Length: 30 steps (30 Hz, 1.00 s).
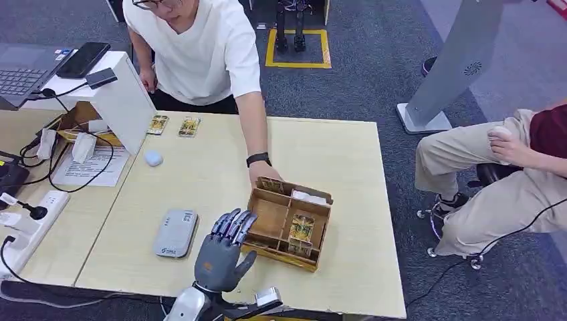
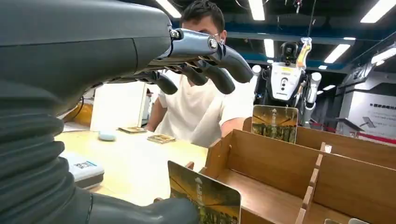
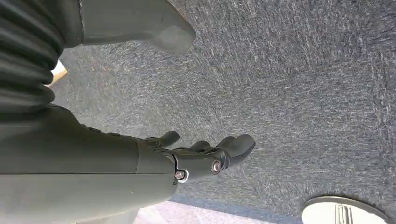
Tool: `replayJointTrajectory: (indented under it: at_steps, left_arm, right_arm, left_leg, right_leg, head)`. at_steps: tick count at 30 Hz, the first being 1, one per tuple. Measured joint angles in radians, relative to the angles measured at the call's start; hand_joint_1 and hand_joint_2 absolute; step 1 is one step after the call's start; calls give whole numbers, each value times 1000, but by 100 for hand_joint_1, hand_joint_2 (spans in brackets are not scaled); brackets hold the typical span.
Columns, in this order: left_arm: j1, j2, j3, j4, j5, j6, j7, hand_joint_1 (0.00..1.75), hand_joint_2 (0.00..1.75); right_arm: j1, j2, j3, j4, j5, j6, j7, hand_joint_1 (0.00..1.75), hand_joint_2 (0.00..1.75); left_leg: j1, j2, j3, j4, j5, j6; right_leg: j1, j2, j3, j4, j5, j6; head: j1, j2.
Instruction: Pass the card to the sensor for recognition and then transmit it.
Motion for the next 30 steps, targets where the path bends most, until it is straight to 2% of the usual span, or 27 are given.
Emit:
replayJointTrajectory:
  at_steps: [2, 12, 15, 17, 20, 23, 24, 26, 27, 30]
  left_arm:
    - [0, 1, 0, 3, 0, 0, 1, 33, 175]
    - [0, 6, 0, 6, 3, 0, 13, 33, 175]
    - [0, 6, 0, 6, 3, 0, 13, 38, 175]
    - [0, 6, 0, 6, 3, 0, 13, 47, 175]
    - [0, 6, 0, 6, 3, 0, 16, 77, 175]
    - [0, 8, 0, 7, 3, 0, 16, 87, 175]
    - [0, 8, 0, 8, 2, 0, 16, 103, 175]
    - [0, 9, 0, 10, -4, 0, 18, 122, 175]
    - [0, 9, 0, 11, -6, 0, 18, 127, 175]
    - [0, 9, 0, 11, -6, 0, 18, 127, 175]
  right_arm:
    - [0, 0, 0, 0, 0, 0, 0, 0, 175]
    - [0, 1, 0, 0, -6, 0, -1, 0, 175]
    - [0, 1, 0, 0, -6, 0, -1, 0, 175]
    - [0, 1, 0, 0, -6, 0, -1, 0, 175]
    - [0, 1, 0, 0, -6, 0, -1, 0, 175]
    - [0, 1, 0, 0, -6, 0, -1, 0, 175]
    - [0, 1, 0, 0, -6, 0, -1, 0, 175]
    - [0, 2, 0, 0, -6, 0, -1, 0, 175]
    - [0, 2, 0, 0, -6, 0, -1, 0, 175]
    - [0, 2, 0, 0, -6, 0, -1, 0, 175]
  left_leg:
    - [0, 0, 0, 0, 0, 0]
    - [0, 0, 0, 0, 0, 0]
    - [0, 0, 0, 0, 0, 0]
    - [0, 0, 0, 0, 0, 0]
    - [0, 0, 0, 0, 0, 0]
    - [0, 0, 0, 0, 0, 0]
    - [0, 0, 0, 0, 0, 0]
    - [0, 0, 0, 0, 0, 0]
    - [0, 0, 0, 0, 0, 0]
    - [0, 0, 0, 0, 0, 0]
  right_leg:
    - [0, 0, 0, 0, 0, 0]
    - [0, 0, 0, 0, 0, 0]
    - [0, 0, 0, 0, 0, 0]
    - [0, 0, 0, 0, 0, 0]
    - [0, 0, 0, 0, 0, 0]
    - [0, 0, 0, 0, 0, 0]
    - [0, 0, 0, 0, 0, 0]
    - [0, 0, 0, 0, 0, 0]
    - [0, 0, 0, 0, 0, 0]
    - [0, 0, 0, 0, 0, 0]
  head:
    - [0, 0]
    - [0, 0]
    - [0, 0]
    - [0, 0]
    - [0, 0]
    - [0, 0]
    - [0, 0]
    - [0, 0]
    - [0, 0]
    - [0, 0]
